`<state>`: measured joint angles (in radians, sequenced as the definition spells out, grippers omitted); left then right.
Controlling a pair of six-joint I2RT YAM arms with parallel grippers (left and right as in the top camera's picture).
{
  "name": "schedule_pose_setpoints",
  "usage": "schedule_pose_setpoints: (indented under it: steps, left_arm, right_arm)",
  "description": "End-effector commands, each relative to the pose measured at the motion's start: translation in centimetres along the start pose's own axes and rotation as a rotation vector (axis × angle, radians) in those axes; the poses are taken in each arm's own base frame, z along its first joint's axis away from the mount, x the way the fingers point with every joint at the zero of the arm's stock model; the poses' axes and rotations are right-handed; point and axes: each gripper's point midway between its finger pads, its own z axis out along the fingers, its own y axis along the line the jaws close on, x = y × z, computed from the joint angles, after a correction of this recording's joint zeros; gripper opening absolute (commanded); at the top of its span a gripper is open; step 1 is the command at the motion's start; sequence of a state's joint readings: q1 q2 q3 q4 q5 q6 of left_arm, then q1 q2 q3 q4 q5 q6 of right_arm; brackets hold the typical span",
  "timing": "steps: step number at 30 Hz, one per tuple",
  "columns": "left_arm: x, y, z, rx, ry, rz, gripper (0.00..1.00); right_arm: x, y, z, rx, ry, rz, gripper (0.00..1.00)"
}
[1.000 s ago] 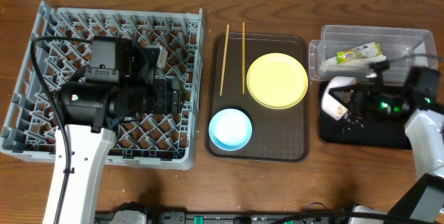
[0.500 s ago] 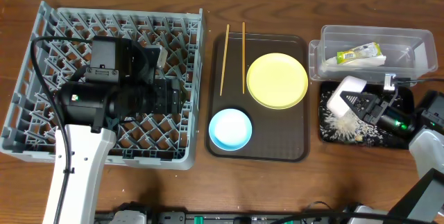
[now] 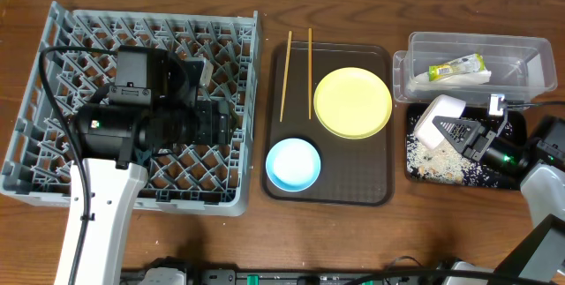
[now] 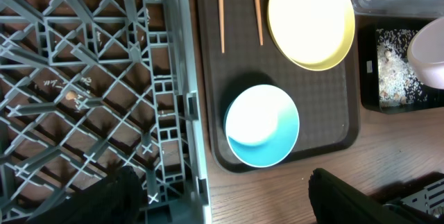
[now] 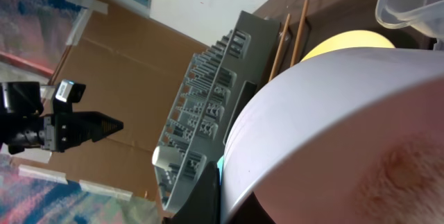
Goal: Sort waste into correct bins and load items into the dishwasher
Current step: 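Tip the white bowl over the black tray to empty the rice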
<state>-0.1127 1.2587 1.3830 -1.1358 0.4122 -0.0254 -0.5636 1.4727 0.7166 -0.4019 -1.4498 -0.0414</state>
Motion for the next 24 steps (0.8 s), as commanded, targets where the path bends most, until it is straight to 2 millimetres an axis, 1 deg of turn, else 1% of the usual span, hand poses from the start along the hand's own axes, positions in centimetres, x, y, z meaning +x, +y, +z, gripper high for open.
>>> schedule_pose_setpoints:
  steps: [1,2,4,5,6,7,8,9,10,11,12,13,14,15,16,17,18,19,20,21,22,23,24]
  left_arm:
    - [-0.3,0.0,-0.1,-0.004,-0.006,0.011,0.81]
    - [-0.2,0.0,-0.1,-0.004,-0.005,0.011,0.81]
    - [-0.3,0.0,-0.1,-0.004,-0.006,0.011,0.81]
    - [-0.3,-0.1,-0.1,-0.004,-0.006,0.012,0.81]
    - [-0.3,-0.1,-0.1,-0.004,-0.006,0.011,0.81]
    - [-0.2,0.0,-0.1,-0.004,-0.005,0.011,0.81]
    - [-0.2,-0.1,-0.1,-0.004,-0.005,0.011,0.81]
    - [-0.2,-0.1,-0.1,-0.004,-0.005,0.011,0.81]
    - [-0.3,-0.1,-0.1,-0.004,-0.006,0.011,0.81]
    - [-0.2,-0.1,-0.1,-0.004,-0.005,0.011,0.81]
    - [-0.2,-0.1,-0.1,-0.004,-0.005,0.011,0.81]
    - [-0.2,-0.1,-0.1,-0.004,-0.005,0.011,0.81]
    - [-0.2,-0.1,-0.1,-0.004,-0.005,0.011,0.81]
    - [-0.3,-0.1,-0.1,-0.004,-0.006,0.011,0.81]
    - [-0.2,-0.1,-0.1,-0.004,-0.005,0.011,0.81]
    - [-0.2,0.0,-0.1,-0.004,-0.002,0.010,0.81]
    - [-0.2,0.0,-0.1,-0.004,-0.002,0.010,0.81]
    - [-0.2,0.0,-0.1,-0.004,-0.002,0.010,0.81]
    - [-0.2,-0.1,-0.1,-0.004,-0.005,0.011,0.81]
    - [-0.3,-0.1,-0.1,-0.004,-0.006,0.011,0.81]
    - [-0.2,-0.1,-0.1,-0.004,-0.005,0.011,0.81]
    - [-0.2,0.0,-0.1,-0.004,-0.002,0.010,0.81]
    - [-0.1,0.0,-0.1,-0.004,-0.001,0.009,0.81]
  right_arm:
    - [0.2,0.9,-0.2,-0.058,-0.007,-0.004,0.01]
    - [0.2,0.8,-0.2,-0.051,-0.006,-0.022,0.01]
    - [0.5,-1.1,-0.2,0.059,0.003,0.014,0.01]
    - [0.6,-0.8,-0.2,0.044,0.003,0.037,0.01]
    - [0.6,0.0,-0.1,-0.004,0.002,0.014,0.01]
    - [0.6,-0.1,-0.1,0.000,0.002,-0.003,0.01]
    - [0.6,-0.8,-0.1,0.044,0.006,0.003,0.01]
    - [0.7,-1.1,-0.2,0.061,0.006,0.043,0.01]
    - [0.7,-0.3,-0.1,0.015,0.004,0.055,0.01]
    - [0.7,0.7,-0.1,-0.043,0.001,0.030,0.01]
    - [0.7,0.3,0.0,-0.018,0.006,0.018,0.01]
    - [0.8,-1.1,0.0,0.062,0.013,0.024,0.01]
    - [1.0,-1.9,-0.1,0.114,0.015,0.084,0.01]
    - [1.0,-0.6,0.0,0.040,0.013,0.114,0.01]
    - [0.9,1.2,0.0,-0.064,0.007,0.051,0.01]
    - [0.9,1.3,0.1,-0.067,0.007,-0.007,0.01]
    - [0.9,-0.7,0.1,0.051,0.019,0.009,0.01]
    - [1.1,-2.5,-0.1,0.160,0.021,0.113,0.01]
    - [1.1,-1.9,-0.1,0.123,0.017,0.163,0.01]
    - [1.0,0.2,0.1,0.007,0.016,0.098,0.01]
    - [0.9,1.3,0.2,-0.049,0.016,0.022,0.01]
    - [1.0,-0.3,0.3,0.053,0.028,0.016,0.01]
    - [1.2,-3.0,0.0,0.213,0.036,0.068,0.01]
